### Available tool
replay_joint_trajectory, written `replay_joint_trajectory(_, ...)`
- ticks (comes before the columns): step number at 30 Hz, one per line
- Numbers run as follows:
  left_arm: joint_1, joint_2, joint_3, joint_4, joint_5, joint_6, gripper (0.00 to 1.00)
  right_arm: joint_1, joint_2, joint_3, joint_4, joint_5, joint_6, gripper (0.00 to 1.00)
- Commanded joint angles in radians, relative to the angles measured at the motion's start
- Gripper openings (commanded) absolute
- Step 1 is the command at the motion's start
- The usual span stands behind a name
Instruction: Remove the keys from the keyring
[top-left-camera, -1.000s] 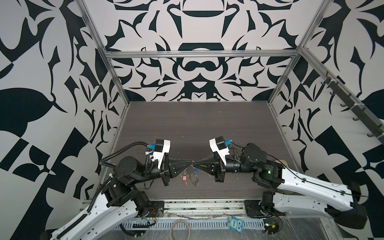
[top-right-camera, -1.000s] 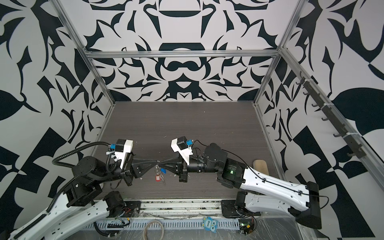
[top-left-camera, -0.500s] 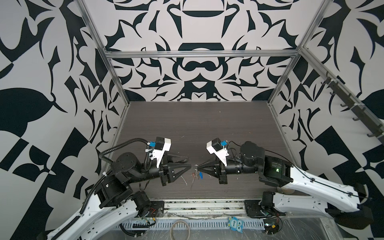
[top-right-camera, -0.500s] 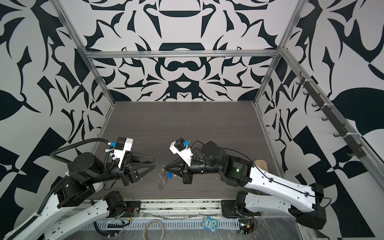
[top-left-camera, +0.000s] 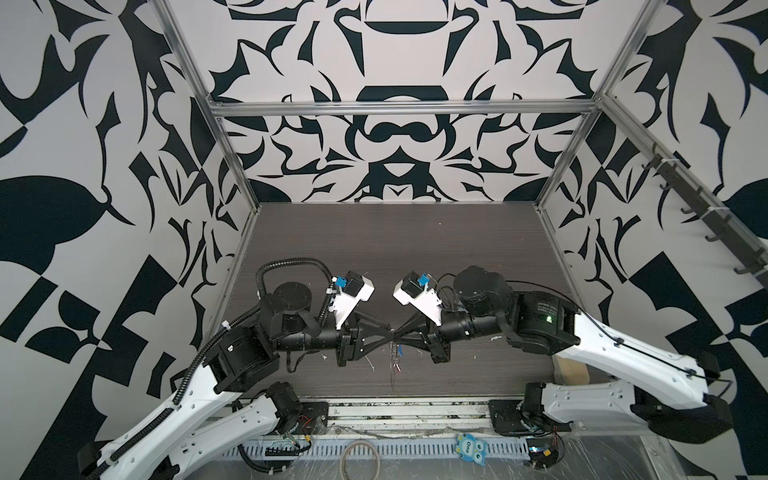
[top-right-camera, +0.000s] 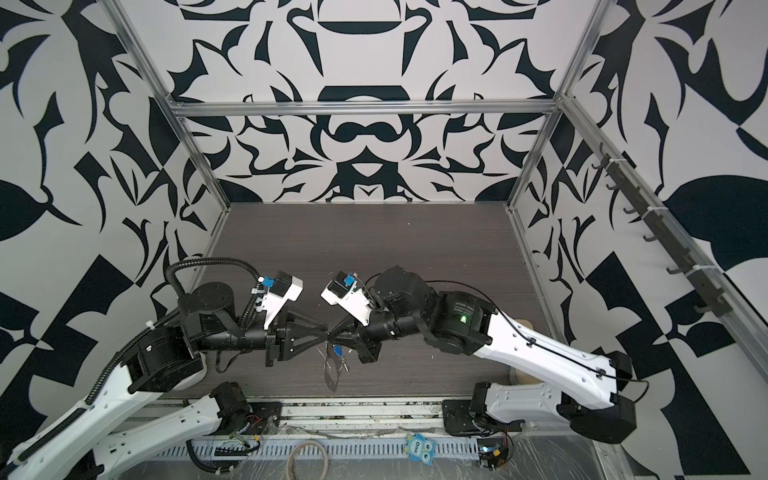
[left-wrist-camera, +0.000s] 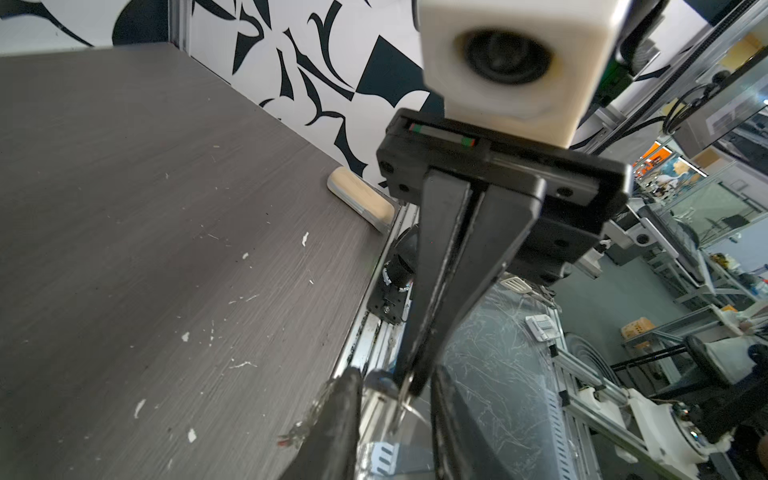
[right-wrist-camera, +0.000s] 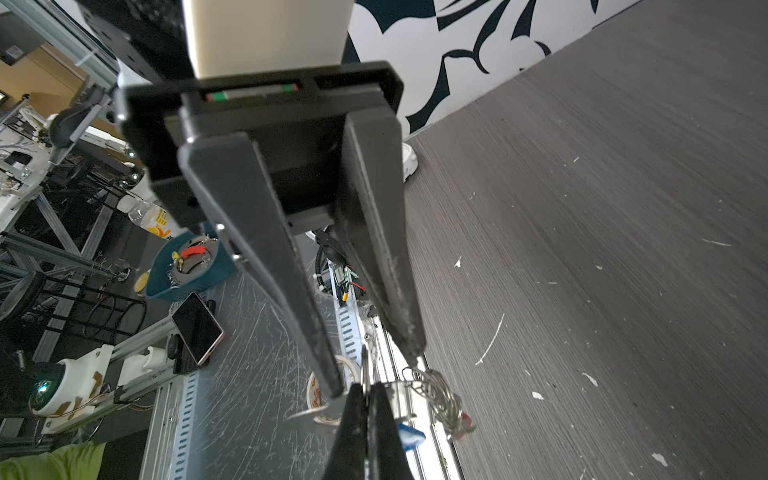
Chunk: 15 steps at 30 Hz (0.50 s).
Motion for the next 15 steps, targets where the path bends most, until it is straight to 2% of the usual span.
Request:
replay_joint_trajectory(1, 0.001, -0.003, 0.033, -0.045, 0.031, 0.022, 0.26, 0.000, -0.011, 0.063, -0.004, -0.004, -0.020, 0.00)
replay_joint_trajectory(10, 0.001, 0.009, 0.035, -0.048, 0.026, 0.027, 0.24, 0.001, 0.001, 0.078, -0.003, -0.006, -0.016, 0.00)
replay_joint_trajectory(15, 0.001, 0.015, 0.037, -0.038, 0.019, 0.029, 0.14, 0.001, 0.006, 0.079, -0.002, -0.009, -0.010, 0.00)
